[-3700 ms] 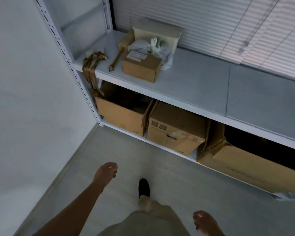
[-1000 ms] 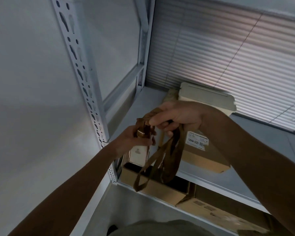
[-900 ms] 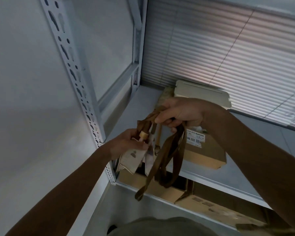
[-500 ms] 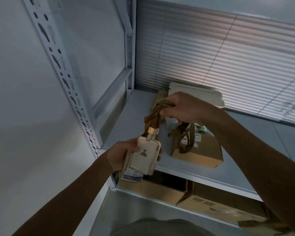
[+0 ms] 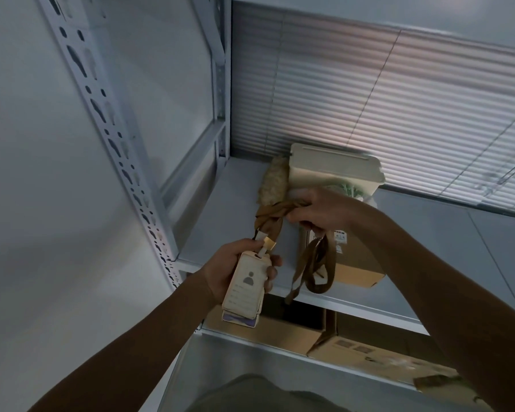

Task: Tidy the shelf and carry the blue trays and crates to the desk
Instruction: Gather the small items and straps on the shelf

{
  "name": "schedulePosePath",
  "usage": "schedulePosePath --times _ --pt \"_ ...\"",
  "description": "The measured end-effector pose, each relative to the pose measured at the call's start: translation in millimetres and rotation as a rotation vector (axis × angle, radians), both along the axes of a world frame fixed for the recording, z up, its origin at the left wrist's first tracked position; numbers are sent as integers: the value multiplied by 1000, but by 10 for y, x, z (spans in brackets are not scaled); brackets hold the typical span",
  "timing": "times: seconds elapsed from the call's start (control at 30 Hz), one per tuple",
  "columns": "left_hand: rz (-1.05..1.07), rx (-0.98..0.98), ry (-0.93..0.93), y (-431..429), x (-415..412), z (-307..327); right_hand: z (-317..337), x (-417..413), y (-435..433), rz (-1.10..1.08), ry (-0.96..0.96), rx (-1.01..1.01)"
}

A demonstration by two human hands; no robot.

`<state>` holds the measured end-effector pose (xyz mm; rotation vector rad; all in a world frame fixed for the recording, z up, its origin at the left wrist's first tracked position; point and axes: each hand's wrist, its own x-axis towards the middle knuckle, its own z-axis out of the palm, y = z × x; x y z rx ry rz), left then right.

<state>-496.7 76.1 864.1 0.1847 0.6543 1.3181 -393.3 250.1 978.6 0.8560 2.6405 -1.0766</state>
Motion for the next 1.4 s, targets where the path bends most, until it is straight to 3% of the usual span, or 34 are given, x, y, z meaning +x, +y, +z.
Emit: schedulePosePath --times 0.27,0.4,0.5,0.6,0.7,0.9,1.07,1.17,1.4 --pt "136 -42 24 -26 -42 -13 -252 141 -77 -136 32 -167" --pt "290 -10 101 41 -237 81 -590 272 -384 -204 145 -594" --pt "280 2 258 87 -325 238 -823 277 -643 -194 190 -935" --pt "348 4 397 141 -336 369 -926 177 -856 -220 243 -1119" --pt "397 -28 516 153 -385 391 -969 74 -973 -275 331 -1125" --pt "439 -66 575 112 -412 305 -1007 -21 -1002 -423 437 -1078" --pt "345 -378 873 -41 -214 69 -1061 -128 -841 -522 414 -821" --pt "433 -428 829 67 -171 46 -1083 -200 -802 -512 373 -765" --pt "588 -557 744 565 -612 -27 -1051 -4 -573 -442 251 -858"
